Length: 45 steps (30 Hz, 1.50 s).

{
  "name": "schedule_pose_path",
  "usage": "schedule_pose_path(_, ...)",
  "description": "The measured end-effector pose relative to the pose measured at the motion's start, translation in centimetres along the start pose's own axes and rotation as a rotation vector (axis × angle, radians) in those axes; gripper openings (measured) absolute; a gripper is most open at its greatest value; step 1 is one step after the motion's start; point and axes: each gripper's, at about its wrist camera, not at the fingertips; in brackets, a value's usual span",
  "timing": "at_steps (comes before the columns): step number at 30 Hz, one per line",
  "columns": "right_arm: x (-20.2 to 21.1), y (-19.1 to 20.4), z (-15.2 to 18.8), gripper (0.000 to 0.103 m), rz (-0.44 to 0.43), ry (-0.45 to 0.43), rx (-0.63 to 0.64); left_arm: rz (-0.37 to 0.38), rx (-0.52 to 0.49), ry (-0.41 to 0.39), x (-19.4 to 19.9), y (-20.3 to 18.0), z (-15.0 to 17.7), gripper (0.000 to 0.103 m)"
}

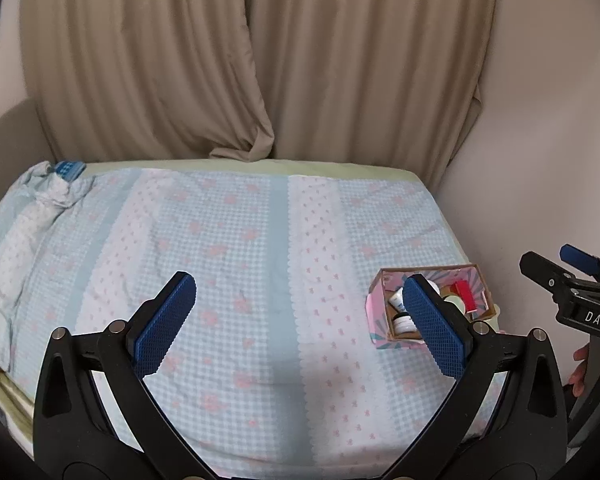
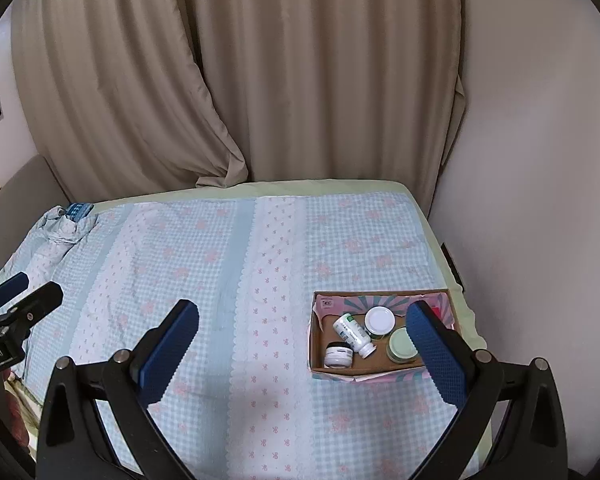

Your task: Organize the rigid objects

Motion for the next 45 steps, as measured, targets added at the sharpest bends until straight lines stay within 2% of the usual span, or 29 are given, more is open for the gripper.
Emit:
schedule_pose_path(38, 0.0, 0.3, -0.2, 0.103, 0.009, -0.015, 0.005, -0.027, -0.031, -0.05, 0.6, -0.9, -0.3, 0.103)
schedule_pose_path(45, -0.2, 0.4, -0.3, 0.103, 0.019, -0.016, 0.007, -0.062, -0.046, -0.067, 0.7, -1.0, -0.4, 0.103)
Point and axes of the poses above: each gripper's, at about its wrist camera, not at the fingertips, and x roughly against the way its jaws point, y to its left, z to its underside, and after that the axes turned 6 degrees about -x, right-handed
